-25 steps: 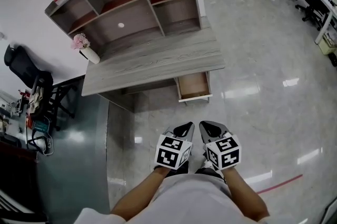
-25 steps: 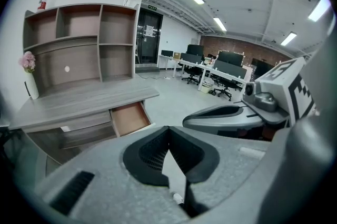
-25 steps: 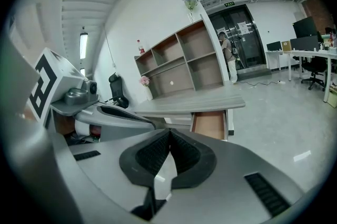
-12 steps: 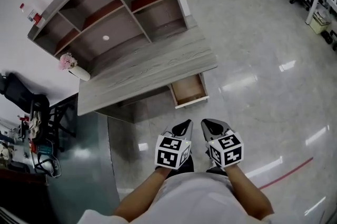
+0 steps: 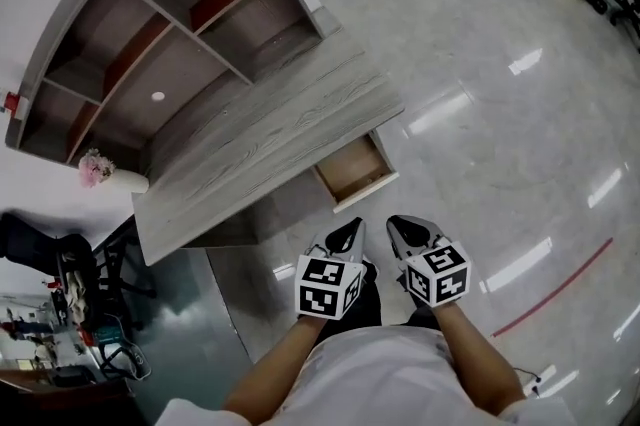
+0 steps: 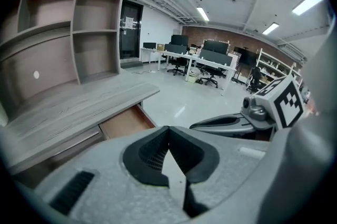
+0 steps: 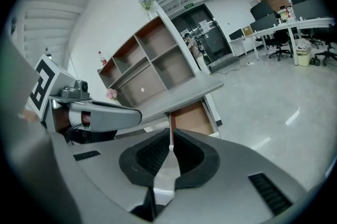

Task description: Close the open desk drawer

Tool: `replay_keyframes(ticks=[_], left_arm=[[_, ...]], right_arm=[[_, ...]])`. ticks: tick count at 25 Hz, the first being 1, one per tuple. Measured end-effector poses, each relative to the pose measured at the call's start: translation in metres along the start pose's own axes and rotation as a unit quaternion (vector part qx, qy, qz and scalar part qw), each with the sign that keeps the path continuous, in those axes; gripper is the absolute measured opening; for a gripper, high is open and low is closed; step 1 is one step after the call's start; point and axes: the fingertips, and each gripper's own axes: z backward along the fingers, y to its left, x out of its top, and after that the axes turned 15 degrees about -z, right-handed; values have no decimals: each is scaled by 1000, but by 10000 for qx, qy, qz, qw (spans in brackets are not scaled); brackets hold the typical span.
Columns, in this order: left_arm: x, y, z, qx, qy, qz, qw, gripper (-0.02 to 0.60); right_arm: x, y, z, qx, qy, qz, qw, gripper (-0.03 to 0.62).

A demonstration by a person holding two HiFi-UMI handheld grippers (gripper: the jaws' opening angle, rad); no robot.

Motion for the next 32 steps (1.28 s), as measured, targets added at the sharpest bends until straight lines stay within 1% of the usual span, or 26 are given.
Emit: replay_keyframes(ticks=[5, 9, 15, 19, 20, 21, 23, 28, 32], left_arm=[[-10, 29, -18, -364, 92, -251, 9990, 3], [-15, 46, -34, -732, 88, -457, 9962, 3], [-26, 64, -46, -1246, 117, -636, 9901, 3], [-31, 67, -54, -1533, 54, -724, 9855, 3], [-33, 67, -57, -1573, 67, -749, 9847, 3], [-36, 67, -60, -1590, 81, -751, 9844, 3], [-41, 69, -65, -1554, 96, -707, 9853, 3], [-54, 73, -74, -1309, 116, -568, 9897, 3], [-66, 73, -79, -1107, 105, -555, 9923, 3]], right_arm=[[0, -9, -32, -264, -206, -481, 9983, 2], [-2, -19, -54, -495, -451, -951, 9932, 2], [-8, -35, -78, -857, -769, -1226, 9857, 2], [-13, -44, -91, -911, -840, -1485, 9811, 5], [-17, -47, -95, -895, -827, -1557, 9803, 14], [-21, -49, -99, -855, -792, -1645, 9795, 36], [-34, -52, -109, -721, -687, -1861, 9775, 103], [-60, -61, -128, -443, -636, -2334, 9693, 133], [-73, -74, -139, -276, -694, -2664, 9610, 165]])
